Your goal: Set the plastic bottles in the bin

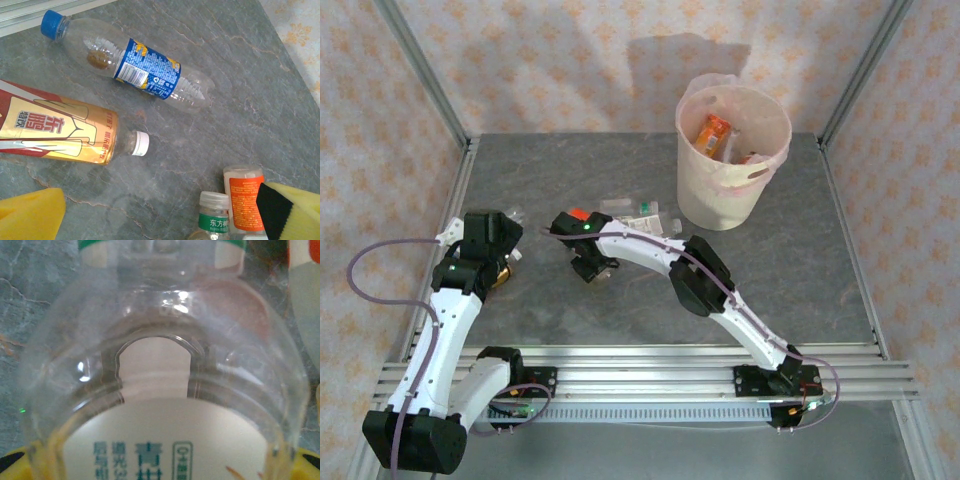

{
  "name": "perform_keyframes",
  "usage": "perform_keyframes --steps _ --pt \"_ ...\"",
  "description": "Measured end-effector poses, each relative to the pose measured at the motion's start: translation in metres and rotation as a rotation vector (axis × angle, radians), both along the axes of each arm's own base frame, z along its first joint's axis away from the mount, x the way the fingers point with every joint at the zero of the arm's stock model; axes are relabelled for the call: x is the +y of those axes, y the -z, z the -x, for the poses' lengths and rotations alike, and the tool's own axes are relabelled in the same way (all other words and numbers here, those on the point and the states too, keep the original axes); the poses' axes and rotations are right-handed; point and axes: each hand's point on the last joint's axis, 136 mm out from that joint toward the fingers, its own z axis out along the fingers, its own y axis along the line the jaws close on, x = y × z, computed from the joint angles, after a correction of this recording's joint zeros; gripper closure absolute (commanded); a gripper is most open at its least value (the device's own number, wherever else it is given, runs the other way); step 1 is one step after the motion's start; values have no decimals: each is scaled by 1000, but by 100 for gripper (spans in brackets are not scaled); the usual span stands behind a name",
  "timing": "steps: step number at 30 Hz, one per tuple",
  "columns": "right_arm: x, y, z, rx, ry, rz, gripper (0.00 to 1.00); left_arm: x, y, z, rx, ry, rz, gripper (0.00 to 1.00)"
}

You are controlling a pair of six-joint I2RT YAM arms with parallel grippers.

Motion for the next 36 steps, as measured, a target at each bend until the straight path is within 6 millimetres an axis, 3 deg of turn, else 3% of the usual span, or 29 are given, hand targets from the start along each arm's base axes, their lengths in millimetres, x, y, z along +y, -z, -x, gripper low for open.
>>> perform_keyframes --steps 4,7,12,16,20,26,36 --pt "1 -15 10 14 -6 -32 58 0 0 0 0 0 0 0" --pt "-1 -46 15 -6 -10 -78 59 0 0 1 1 -1 -1 0" --pt "-3 -133 9 -130 10 -230 61 0 -1 1 -4 -1 -1 0" --pt "-16 -192 -1 -226 68 -330 69 0 -1 2 -4 0 -1 0" --pt "-41 -226 -26 -287 178 -392 70 0 0 2 -2 0 0 0" --pt "-88 -258 -74 -366 356 -456 71 0 2 2 5 1 -2 0" --pt "-170 -333 -126 -508 616 -638 73 -1 8 1 26 4 1 0"
